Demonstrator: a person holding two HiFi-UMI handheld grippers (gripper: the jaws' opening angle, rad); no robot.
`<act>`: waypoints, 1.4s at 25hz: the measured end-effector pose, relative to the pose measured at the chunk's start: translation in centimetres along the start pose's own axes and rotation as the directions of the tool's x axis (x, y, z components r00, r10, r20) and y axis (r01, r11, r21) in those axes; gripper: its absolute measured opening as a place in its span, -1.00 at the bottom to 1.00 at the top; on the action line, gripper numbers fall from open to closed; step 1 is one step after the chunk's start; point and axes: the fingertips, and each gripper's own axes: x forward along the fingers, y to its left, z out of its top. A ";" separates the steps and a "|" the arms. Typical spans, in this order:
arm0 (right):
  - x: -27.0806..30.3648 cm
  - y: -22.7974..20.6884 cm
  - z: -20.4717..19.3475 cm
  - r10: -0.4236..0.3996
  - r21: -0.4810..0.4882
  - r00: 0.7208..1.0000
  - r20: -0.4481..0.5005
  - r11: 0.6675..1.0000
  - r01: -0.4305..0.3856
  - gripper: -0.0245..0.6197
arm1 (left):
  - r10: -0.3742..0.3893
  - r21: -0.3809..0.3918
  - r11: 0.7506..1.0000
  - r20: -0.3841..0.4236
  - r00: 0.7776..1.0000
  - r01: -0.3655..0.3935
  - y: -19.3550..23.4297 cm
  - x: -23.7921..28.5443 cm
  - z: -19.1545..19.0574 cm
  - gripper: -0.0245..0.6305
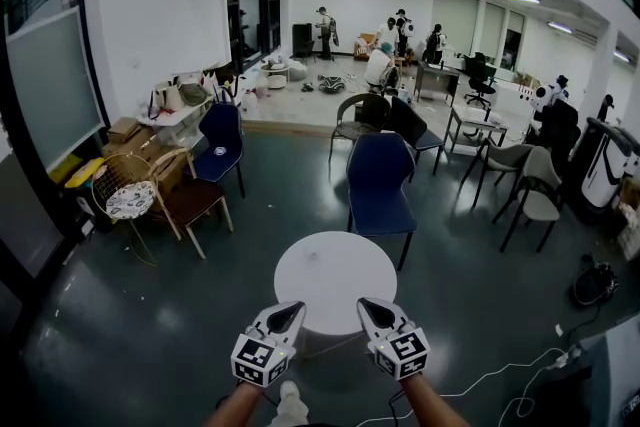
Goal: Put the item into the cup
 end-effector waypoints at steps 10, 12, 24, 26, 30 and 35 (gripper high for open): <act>-3.5 1.2 -1.3 0.021 0.020 1.000 0.001 1.000 -0.021 -0.88 | 0.020 -0.020 1.000 -0.014 1.000 -0.020 -3.5 -2.3 -1.0 -0.87; -3.9 1.3 -1.3 0.023 0.021 1.000 0.003 1.000 -0.023 -0.88 | 0.020 -0.027 0.999 -0.008 1.000 -0.020 -4.0 -2.6 -0.9 -0.88; -4.8 1.2 -0.2 0.022 0.027 0.999 0.041 0.999 -0.023 -0.88 | 0.018 -0.006 1.000 0.002 1.000 -0.018 -5.1 -2.9 0.5 -0.87; -4.5 1.6 0.0 0.025 0.025 0.999 0.042 0.999 -0.026 -0.88 | 0.019 -0.009 1.000 0.004 1.000 -0.019 -4.8 -3.3 0.5 -0.87; -3.9 2.4 0.3 0.025 0.027 0.999 0.039 0.999 -0.027 -0.88 | 0.019 -0.015 1.000 0.009 1.000 -0.019 -4.1 -3.8 0.8 -0.87; -3.2 4.1 1.2 0.016 0.039 0.999 0.047 0.999 -0.018 -0.88 | 0.014 -0.027 1.000 0.006 1.000 -0.014 -2.8 -5.4 0.8 -0.87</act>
